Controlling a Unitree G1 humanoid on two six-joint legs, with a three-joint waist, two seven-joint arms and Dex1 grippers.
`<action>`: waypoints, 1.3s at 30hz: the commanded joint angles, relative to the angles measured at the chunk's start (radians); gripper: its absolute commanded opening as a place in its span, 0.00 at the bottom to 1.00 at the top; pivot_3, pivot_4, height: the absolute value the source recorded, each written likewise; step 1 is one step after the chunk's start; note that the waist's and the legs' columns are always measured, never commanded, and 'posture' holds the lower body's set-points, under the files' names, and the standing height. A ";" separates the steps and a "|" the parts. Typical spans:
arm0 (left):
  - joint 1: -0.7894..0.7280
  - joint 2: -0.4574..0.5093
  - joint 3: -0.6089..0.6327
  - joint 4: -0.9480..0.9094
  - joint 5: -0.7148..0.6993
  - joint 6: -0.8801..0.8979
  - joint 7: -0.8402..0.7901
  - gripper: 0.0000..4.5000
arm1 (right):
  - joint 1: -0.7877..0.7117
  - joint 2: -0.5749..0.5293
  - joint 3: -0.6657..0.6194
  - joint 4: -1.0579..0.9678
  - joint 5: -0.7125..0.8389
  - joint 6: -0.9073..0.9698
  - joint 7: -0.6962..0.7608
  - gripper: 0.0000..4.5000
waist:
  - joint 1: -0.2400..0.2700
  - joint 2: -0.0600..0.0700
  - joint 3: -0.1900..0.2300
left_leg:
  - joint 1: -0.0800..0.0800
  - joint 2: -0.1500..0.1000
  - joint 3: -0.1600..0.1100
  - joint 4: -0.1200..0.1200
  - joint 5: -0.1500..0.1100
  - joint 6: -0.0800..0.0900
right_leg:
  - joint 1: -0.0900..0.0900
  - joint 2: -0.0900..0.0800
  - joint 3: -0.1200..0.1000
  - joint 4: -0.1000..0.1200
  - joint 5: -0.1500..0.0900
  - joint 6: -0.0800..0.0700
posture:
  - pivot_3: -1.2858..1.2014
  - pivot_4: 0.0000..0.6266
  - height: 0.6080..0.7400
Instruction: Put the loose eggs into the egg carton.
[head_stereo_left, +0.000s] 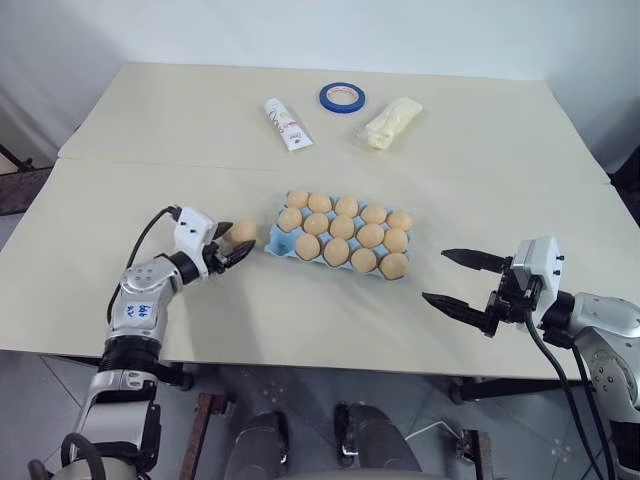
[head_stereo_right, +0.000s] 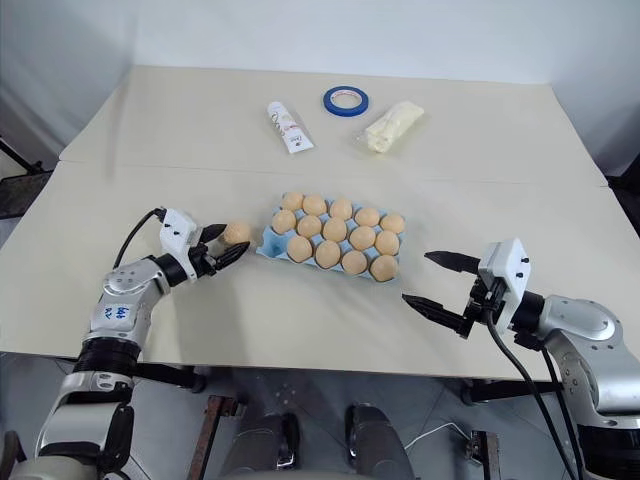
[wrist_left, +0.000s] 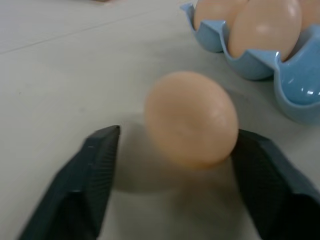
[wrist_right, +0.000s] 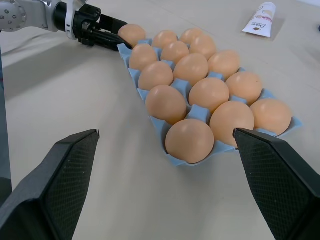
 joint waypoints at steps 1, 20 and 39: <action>-0.017 0.003 0.008 -0.014 0.002 -0.005 0.008 0.44 | -0.008 -0.006 -0.021 -0.030 0.019 -0.003 -0.005 1.00 | 0.000 0.000 0.000 | 0.000 0.000 0.000 0.000 0.000 0.000 | 0.000 0.000 0.000 0.000 0.000 0.000 | 0.52 0.24 1.00; 0.064 0.081 0.146 -0.286 -0.228 0.153 -0.144 0.27 | -0.028 -0.004 -0.009 -0.002 0.008 -0.010 0.003 1.00 | -0.001 0.000 0.000 | 0.000 0.000 0.000 0.000 0.001 -0.001 | 0.000 0.000 0.000 0.001 0.000 0.000 | 0.52 0.24 1.00; -0.128 0.025 -0.057 -0.135 -0.161 0.131 -0.326 0.27 | -0.009 0.002 -0.006 0.006 0.005 -0.027 0.006 1.00 | 0.001 0.000 0.000 | 0.000 -0.001 0.000 0.001 0.002 0.000 | 0.001 0.000 0.000 0.001 0.000 0.000 | 0.52 0.24 1.00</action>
